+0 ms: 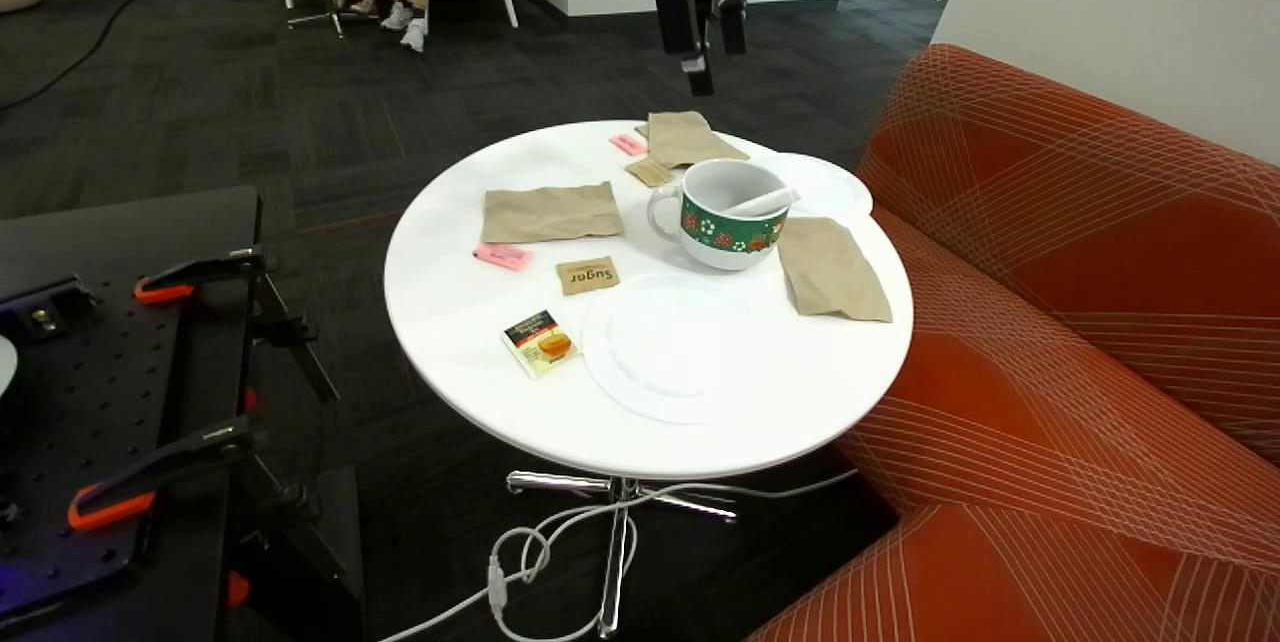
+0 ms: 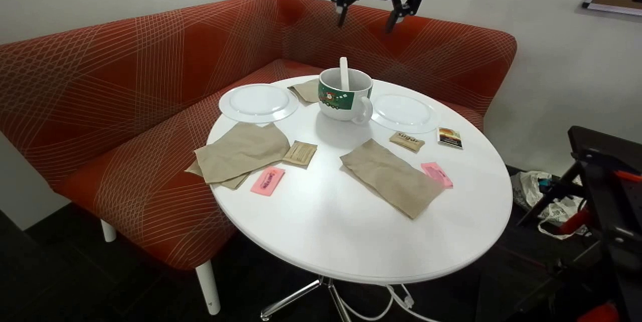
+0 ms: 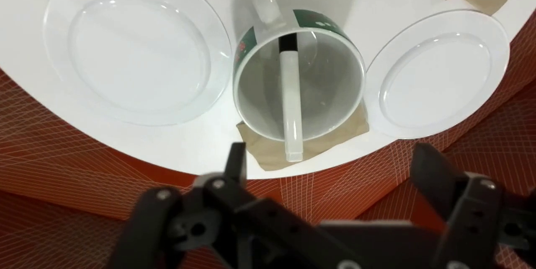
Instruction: Pick up the pen from the mug cup and put it on the table.
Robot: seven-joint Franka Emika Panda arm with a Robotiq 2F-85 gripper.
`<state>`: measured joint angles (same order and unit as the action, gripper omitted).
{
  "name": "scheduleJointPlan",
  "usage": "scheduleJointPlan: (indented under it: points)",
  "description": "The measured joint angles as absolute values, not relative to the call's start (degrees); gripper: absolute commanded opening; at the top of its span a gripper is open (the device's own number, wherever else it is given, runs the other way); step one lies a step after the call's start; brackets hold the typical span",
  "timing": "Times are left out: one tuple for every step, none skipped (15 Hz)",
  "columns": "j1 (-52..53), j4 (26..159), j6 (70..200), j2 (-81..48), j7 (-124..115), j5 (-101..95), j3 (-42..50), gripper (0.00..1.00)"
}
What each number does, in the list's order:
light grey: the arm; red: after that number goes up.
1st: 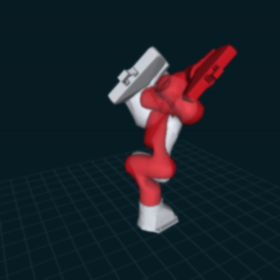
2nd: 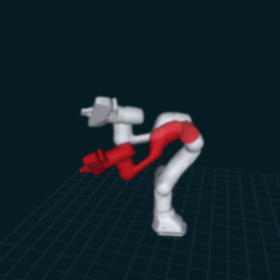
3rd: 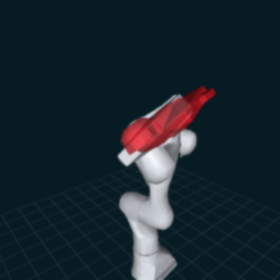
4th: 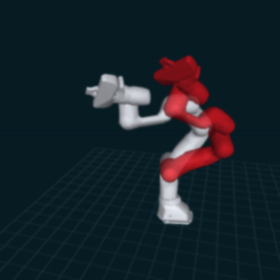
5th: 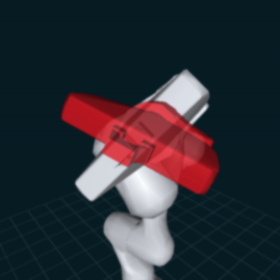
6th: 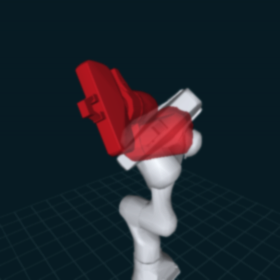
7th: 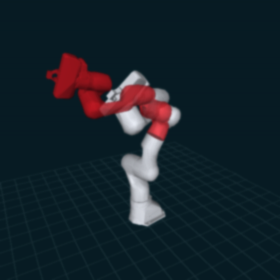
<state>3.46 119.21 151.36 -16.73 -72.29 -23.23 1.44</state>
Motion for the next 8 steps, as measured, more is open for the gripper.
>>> scheduleJointPlan:
  points:
    - [3.7,118.17,151.55,-18.23,-72.21,-22.98,1.88,1.0]
    - [3.94,117.08,151.55,-19.71,-71.99,-22.47,2.23,1.0]
    - [4.23,116.02,151.54,-21.11,-71.24,-21.49,2.53,1.0]
    - [4.5,115.09,151.5,-22.38,-70.57,-20.48,2.79,1.0]
    - [4.77,114.36,151.48,-23.46,-69.84,-19.57,3.01,1.0]
    - [5.15,113.72,151.39,-24.4,-69.47,-18.86,3.37,1.0]
    - [5.5,113.2,151.3,-25.18,-69.11,-18.3,3.75,1.0]
    - [5.92,112.74,151.14,-25.87,-68.94,-17.73,4.24,1.0]
